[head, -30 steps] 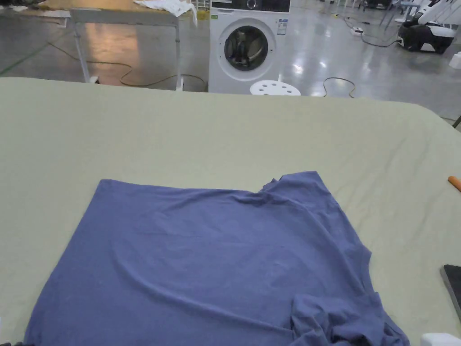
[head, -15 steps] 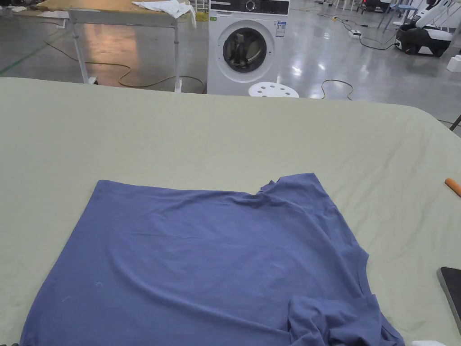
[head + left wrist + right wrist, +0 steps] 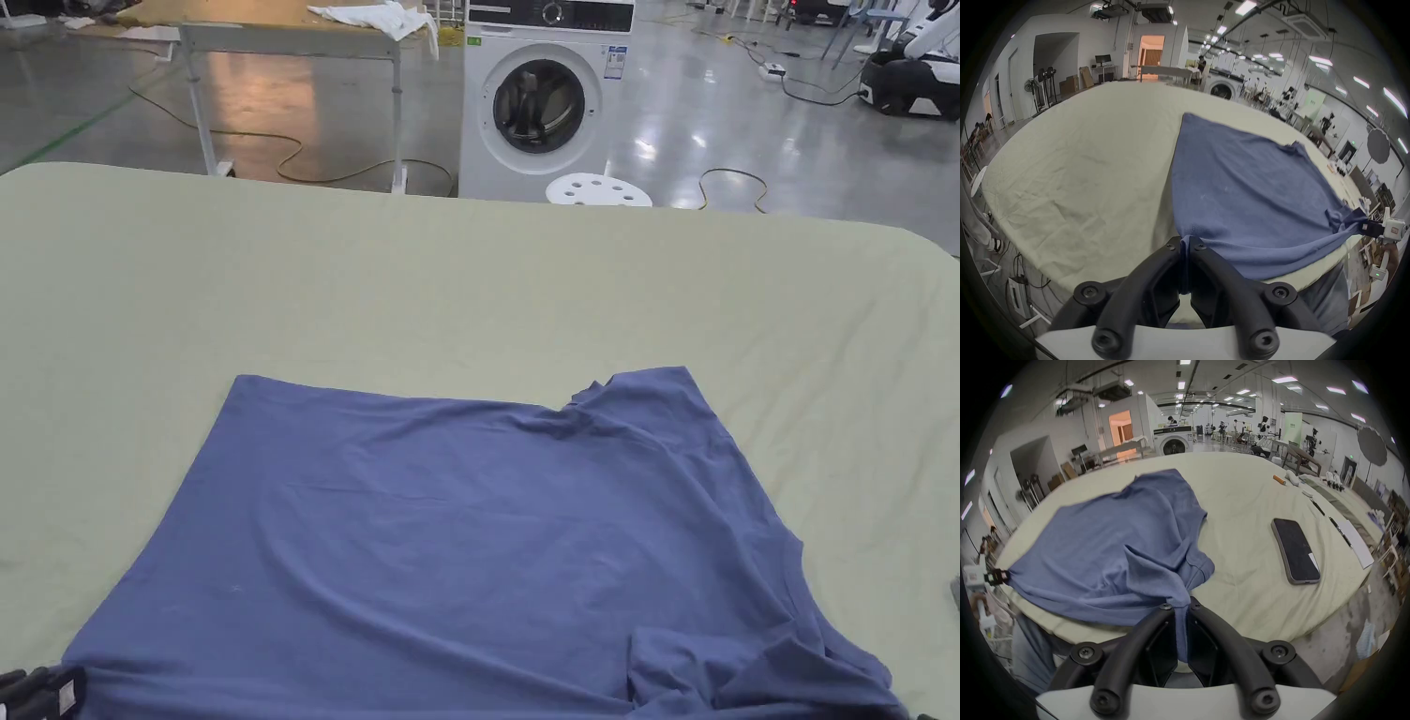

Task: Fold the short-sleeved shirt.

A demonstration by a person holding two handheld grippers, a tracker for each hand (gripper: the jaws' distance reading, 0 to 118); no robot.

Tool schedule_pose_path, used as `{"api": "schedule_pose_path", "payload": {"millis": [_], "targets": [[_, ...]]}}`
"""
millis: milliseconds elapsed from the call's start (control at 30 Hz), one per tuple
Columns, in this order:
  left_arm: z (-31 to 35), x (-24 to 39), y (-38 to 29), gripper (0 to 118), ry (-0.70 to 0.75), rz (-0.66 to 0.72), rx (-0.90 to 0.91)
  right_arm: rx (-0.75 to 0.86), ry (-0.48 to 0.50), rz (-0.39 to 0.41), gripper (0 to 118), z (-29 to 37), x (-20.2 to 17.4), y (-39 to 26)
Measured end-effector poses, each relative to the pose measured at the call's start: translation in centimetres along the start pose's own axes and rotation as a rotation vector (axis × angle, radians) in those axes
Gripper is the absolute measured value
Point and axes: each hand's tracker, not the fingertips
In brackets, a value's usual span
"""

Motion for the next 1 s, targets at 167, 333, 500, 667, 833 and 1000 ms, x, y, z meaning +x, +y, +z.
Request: {"api": "schedule_pose_path", "payload": {"millis": [167, 333, 500, 667, 833, 1000], "targets": [[-0.1, 0.1, 3.4, 2, -0.027, 0.012, 0.082, 0.055, 0.012, -0.021, 2, -0.4, 0.4, 3.3], [-2.8, 1.1, 8.2, 2, -0.020, -0.022, 0.129, 0.087, 0.013, -0.043, 2, -3.6, 0.4, 7.5], [-7.5, 1.9, 12.4, 2, -0.013, -0.023, 0.127, 0.091, -0.031, -0.046, 3, -8.5, 0.1, 11.5], [-13.3, 2.6, 14.8, 2, 0.030, -0.040, 0.078, 0.043, -0.069, -0.032, 3, -15.1, 0.5, 14.0], [-17.6, 2.8, 15.0, 2, 0.066, -0.024, -0.020, -0.044, -0.120, 0.003, 4, -19.7, 0.1, 14.1], [-18.8, 3.2, 15.0, 18, 0.091, -0.044, -0.043, -0.043, -0.159, 0.005, 20, -20.0, -0.2, 13.6]]}}
